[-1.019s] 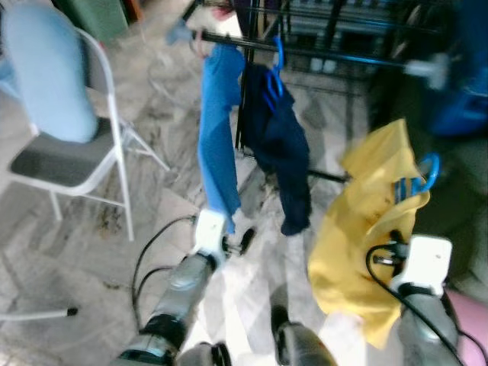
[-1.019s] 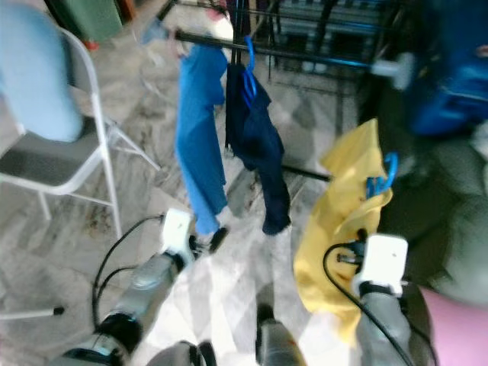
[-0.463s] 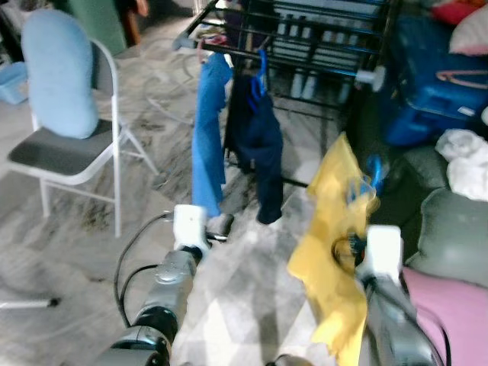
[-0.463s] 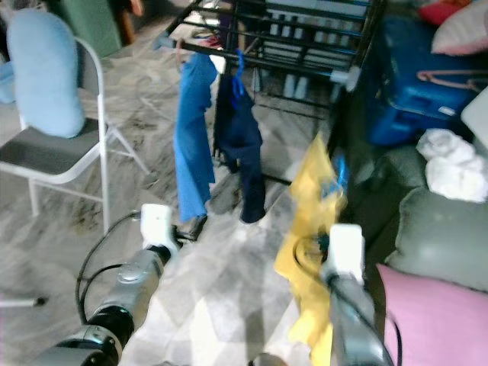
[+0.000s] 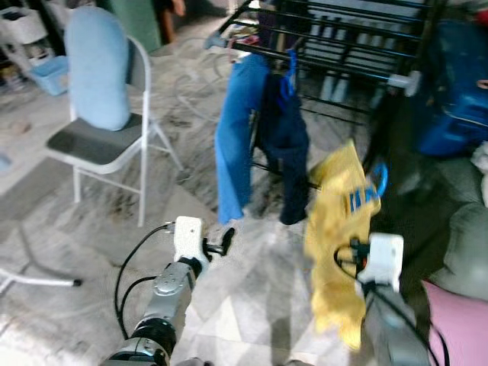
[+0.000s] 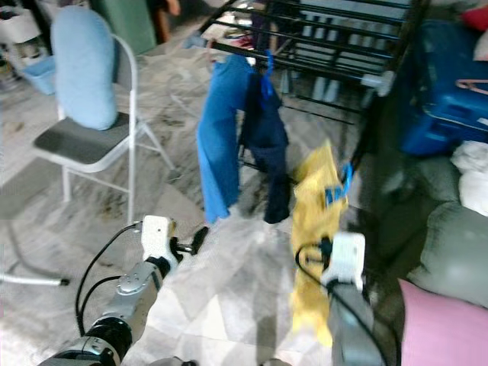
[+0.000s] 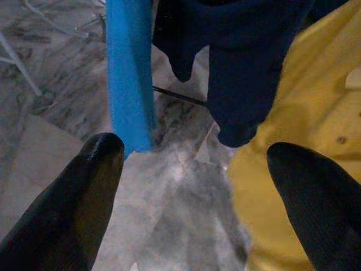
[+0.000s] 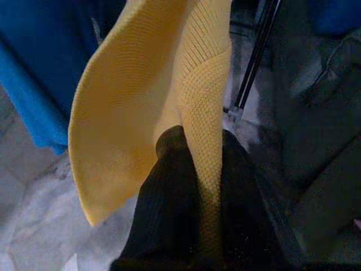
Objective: Hang hanger
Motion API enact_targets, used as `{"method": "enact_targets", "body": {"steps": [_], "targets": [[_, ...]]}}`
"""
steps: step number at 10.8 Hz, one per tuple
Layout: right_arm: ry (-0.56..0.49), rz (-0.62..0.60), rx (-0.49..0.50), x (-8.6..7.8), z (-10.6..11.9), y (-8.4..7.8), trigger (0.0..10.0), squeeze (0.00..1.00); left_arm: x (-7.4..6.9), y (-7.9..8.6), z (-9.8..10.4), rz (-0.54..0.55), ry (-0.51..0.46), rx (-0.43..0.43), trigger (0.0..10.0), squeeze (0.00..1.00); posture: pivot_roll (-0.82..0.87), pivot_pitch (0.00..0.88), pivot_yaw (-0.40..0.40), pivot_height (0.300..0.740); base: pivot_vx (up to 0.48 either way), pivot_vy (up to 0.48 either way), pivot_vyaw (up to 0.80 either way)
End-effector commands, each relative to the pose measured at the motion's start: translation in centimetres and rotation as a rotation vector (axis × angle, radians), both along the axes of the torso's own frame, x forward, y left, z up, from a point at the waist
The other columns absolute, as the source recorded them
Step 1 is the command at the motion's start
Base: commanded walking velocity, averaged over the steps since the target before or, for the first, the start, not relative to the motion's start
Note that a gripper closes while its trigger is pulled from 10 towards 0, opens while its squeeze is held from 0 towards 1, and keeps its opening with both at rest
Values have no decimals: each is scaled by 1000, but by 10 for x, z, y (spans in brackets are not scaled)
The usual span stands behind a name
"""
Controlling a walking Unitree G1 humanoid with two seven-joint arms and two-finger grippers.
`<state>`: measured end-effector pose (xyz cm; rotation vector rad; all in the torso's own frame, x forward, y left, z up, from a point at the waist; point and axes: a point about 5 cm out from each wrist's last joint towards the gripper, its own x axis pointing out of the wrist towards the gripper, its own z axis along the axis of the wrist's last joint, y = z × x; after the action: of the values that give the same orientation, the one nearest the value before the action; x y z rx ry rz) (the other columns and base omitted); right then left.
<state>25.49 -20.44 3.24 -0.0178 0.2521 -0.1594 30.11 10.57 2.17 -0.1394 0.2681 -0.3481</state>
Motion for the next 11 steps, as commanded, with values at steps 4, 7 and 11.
{"method": "enact_targets", "body": {"steps": [4,7,11], "targets": [[-83,-41,-4,1,12,-1,10000,0,-4,3,-4,-52,19,36,10000,0,-180,101,81,740,0,472,0],[-92,-43,-4,4,15,0,10000,0,-5,0,-5,-65,25,39,10000,0,-185,117,87,740,0,472,0],[-60,-5,9,0,9,4,10000,0,-7,-3,-6,-62,13,46,10000,0,-193,116,73,740,0,236,0]]}}
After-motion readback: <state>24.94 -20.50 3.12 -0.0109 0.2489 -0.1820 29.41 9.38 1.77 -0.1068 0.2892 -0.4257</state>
